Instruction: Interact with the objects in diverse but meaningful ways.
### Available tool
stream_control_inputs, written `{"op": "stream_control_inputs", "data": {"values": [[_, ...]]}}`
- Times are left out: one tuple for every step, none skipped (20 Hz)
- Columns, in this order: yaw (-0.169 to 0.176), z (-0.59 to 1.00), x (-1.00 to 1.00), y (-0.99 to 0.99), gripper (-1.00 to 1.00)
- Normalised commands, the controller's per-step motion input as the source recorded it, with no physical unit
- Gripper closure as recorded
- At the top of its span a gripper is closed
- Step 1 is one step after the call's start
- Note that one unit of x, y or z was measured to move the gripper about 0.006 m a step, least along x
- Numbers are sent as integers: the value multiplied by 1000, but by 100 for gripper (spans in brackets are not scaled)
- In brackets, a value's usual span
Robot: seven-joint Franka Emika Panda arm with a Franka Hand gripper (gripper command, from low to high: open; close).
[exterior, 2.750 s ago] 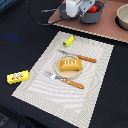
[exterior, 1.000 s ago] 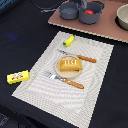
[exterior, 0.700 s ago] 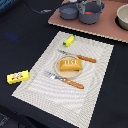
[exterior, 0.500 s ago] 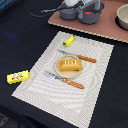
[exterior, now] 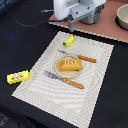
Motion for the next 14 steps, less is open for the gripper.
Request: {"op": "stream_control_inputs", "data": {"values": [[17,-226,-291,-886,-100],[45,-274,-291,-846,-100],[60,-331,-271,-826,-100],[60,-349,-280,-826,-100],[66,-366,-291,-809,-100],[76,-403,-346,-769,-100],[102,-423,-354,-706,-100],[119,-437,-349,-660,-100],[121,-429,-363,-649,-100],[123,-420,-386,-626,-100],[130,-414,-397,-600,-100],[140,-337,-409,-560,-100],[151,-249,-414,-526,-100],[150,-197,-429,-520,-100]]}}
